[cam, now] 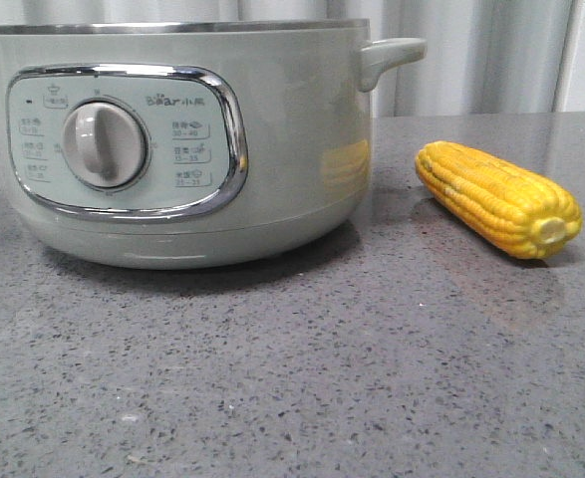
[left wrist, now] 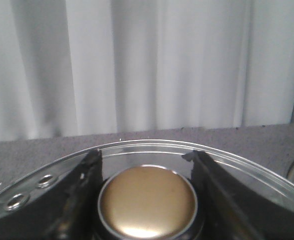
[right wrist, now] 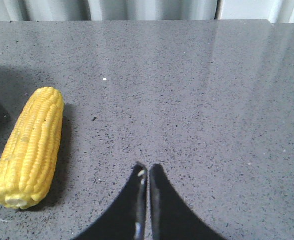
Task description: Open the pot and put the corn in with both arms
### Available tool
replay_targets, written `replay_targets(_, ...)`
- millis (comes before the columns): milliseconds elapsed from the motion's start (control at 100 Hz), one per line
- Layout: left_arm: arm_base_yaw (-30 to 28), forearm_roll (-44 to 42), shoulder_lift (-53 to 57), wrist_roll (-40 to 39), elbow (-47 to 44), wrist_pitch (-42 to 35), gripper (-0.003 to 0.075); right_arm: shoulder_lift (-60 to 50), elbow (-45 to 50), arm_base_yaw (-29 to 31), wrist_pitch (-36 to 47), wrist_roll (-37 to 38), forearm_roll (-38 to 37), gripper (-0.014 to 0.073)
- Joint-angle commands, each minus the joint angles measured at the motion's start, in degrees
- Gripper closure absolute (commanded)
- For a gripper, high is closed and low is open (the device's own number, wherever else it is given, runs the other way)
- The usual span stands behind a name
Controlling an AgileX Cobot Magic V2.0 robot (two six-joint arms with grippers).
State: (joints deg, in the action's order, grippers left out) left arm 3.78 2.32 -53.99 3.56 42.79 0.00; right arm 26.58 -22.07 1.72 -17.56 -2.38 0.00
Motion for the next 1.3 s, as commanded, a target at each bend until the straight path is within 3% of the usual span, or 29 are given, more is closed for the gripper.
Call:
replay_targets(0,-0.4,0.0,2.5,-0.2,-0.5,-8.5,0.0741,0.7,-1.5,0.2,4.8,-0.3,-0.5,0.0667)
replay_targets(530,-0.4,0.7,5.5,-0.2,-17.5,-27.4,0.0741,0.7,-1.5,0.2,4.8,-0.3,-0.5,0.0667)
replay_targets(750,-0.4,13.0,5.5,2.2,-20.8,-38.7,0.0741,0.7,-1.5,0.2,4.5,-0.3,-0.5,0.0667)
replay_targets(830,-0.4,13.3,5.5,5.9,-21.0,-38.2,0.0741,0.7,-1.5,0.2,4.5,-0.3,-0.5,0.0667)
replay_targets(1040,-0.4,12.7,3.7,5.9,-21.0,-32.1,0.0741,0.7,-1.5,0.2,4.5,-0.3,-0.5,0.0667)
replay_targets(1290,-0.4,12.7,-4.0,5.9,-21.0,-31.7,0.0741,0.7,-1.5,0.2,4.5,-0.3,-0.5,0.0667)
